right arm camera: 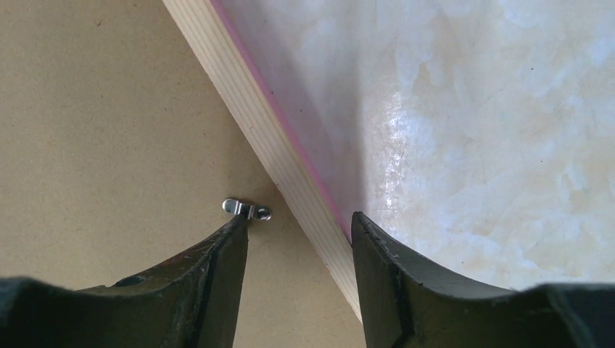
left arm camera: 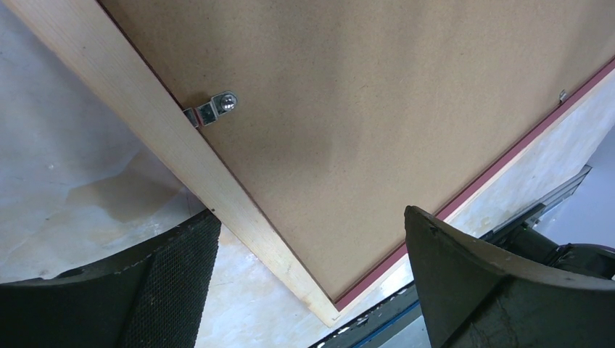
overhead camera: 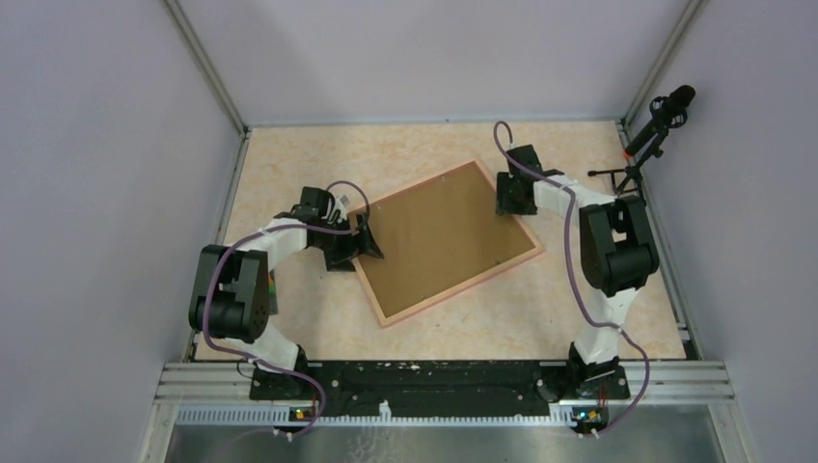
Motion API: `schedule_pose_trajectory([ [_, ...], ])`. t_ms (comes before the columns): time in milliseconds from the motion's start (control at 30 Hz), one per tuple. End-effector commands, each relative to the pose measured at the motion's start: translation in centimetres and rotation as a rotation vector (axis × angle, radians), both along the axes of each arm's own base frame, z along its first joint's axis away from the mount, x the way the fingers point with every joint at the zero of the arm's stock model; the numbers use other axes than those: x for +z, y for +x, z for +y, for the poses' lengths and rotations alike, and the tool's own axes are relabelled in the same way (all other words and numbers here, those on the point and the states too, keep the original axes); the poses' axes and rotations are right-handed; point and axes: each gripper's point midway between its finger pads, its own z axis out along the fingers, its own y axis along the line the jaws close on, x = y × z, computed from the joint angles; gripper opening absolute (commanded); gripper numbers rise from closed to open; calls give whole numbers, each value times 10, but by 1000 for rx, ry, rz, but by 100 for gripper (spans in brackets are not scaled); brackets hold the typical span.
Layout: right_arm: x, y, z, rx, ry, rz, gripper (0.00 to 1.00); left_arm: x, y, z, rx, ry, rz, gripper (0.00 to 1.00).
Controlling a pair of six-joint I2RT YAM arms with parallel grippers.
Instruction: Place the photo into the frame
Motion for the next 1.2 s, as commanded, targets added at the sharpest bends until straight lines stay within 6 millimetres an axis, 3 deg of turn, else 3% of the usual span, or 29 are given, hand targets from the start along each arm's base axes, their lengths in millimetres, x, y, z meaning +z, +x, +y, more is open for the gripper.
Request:
schedule_pose_trajectory([
  [0,-28,3,0,-65,-30,29,51,15,7,-9,-32,-51,-79,99],
  [133,-34,1,-2,-132,-2,46,37,15,7,-10,-34,-56,-77,99],
  [400,-46,-8,17,-261,165,111,24,14,6,-9,-31,-57,-74,99],
  [467,-40,-6,26,-223,207,97,30,14,5,-9,-31,-56,-74,99],
  [567,-25,-5,23,-191,194,70,50,14,5,-8,-31,-52,-75,99],
  [800,7,-3,10,-105,108,-9,63,15,7,-8,-28,-57,-78,99],
  [1000,-10,1,10,-46,63,39,64,15,7,-7,-28,-55,-77,99],
  [1167,-25,4,4,-65,26,50,54,14,5,-6,-25,-50,-79,99],
])
